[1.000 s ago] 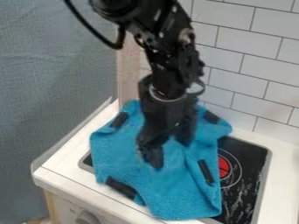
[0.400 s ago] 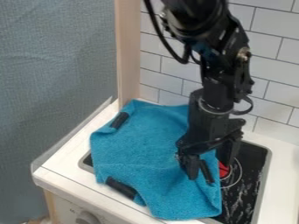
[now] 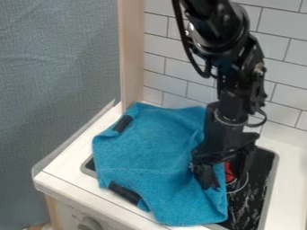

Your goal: Fold the cloth from right to left

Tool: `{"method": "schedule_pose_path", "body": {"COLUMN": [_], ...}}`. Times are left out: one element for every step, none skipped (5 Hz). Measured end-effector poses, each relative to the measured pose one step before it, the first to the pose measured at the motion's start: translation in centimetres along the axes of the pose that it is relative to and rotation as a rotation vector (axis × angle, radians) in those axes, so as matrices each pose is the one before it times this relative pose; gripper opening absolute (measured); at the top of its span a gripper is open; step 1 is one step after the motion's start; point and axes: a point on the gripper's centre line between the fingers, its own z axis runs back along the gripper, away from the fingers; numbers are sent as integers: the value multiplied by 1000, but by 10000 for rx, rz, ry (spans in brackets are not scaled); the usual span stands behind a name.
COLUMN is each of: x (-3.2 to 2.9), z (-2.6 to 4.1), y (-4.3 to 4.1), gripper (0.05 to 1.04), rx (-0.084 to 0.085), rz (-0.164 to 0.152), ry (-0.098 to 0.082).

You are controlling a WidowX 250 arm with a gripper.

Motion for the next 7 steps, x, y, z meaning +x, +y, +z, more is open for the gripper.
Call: {"method": "schedule_pose_path", "body": {"x": [-145,136,89,36,-236,-179,143], "z": [-991,-583,2,-82,10,410,1882], "y": [-259,-251,-200,63,379,200,48], "gripper": [999,959,659,344,176,90,64], "rx": [140,103,-127,-43,-20,-78,-285], "rz": [-120,-40,107,14,28,9,78], "ry": [220,32,-55,-55,46,25,-155]}}
